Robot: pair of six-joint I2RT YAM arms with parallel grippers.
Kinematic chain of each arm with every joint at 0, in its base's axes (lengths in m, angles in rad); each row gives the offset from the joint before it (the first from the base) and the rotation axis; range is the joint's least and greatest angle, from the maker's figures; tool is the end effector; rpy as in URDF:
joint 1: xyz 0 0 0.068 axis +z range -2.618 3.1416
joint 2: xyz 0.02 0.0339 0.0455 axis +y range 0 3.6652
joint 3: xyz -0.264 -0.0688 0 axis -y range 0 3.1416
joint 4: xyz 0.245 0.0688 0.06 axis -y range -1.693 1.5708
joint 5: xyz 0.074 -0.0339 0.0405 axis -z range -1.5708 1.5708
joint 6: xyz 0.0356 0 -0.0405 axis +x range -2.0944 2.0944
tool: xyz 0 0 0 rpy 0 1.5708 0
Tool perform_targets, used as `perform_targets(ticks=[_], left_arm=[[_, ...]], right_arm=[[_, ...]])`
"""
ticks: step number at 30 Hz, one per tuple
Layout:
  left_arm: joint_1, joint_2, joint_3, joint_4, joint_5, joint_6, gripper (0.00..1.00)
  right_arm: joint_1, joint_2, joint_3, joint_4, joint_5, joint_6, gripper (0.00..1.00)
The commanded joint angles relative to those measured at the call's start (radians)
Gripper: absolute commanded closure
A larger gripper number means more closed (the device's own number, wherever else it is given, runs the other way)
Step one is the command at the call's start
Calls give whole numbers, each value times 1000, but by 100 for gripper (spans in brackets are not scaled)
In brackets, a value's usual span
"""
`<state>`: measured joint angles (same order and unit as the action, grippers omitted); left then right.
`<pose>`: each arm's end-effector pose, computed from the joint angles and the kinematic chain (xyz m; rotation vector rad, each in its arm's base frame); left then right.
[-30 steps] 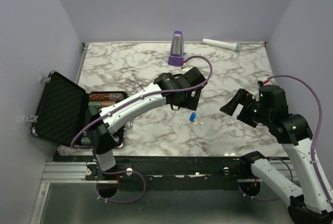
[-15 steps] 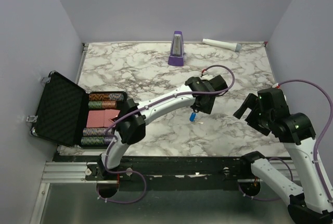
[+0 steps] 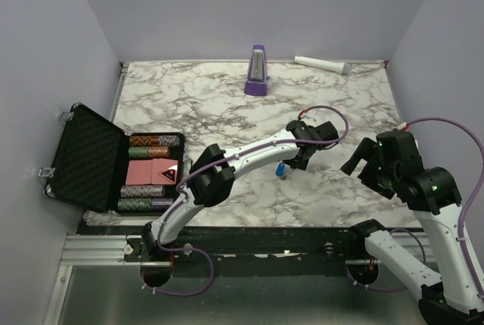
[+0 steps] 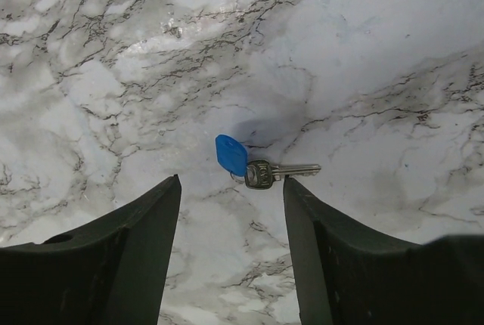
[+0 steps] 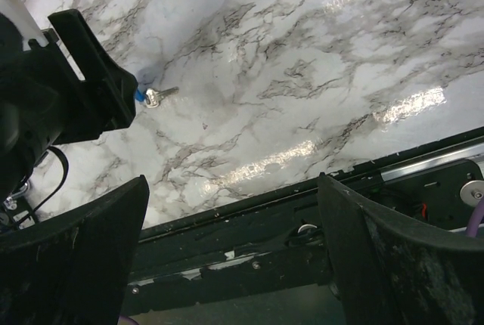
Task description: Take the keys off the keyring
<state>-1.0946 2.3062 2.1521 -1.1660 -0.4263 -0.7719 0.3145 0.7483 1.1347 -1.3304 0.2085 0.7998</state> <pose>0.2307 -0.4152 0.2279 0.3547 2.6292 0.0731 0.0923 0.0223 0.3529 0.6818 2.4024 0.2060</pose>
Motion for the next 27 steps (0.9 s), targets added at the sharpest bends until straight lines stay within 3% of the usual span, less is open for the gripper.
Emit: perform_targets(ticks=[1,15,27], left_arm=[[-4,45,6,3,-39,-29,37],[10,111,-18,32,-74,-66,46],[18,130,-43,52,-68,-86,67]], right_arm=[[3,2,14,-64,-6,-37,1],[3,29,42,-73,-29,-120,1],[3,46,46,-61,-43,-157,1]])
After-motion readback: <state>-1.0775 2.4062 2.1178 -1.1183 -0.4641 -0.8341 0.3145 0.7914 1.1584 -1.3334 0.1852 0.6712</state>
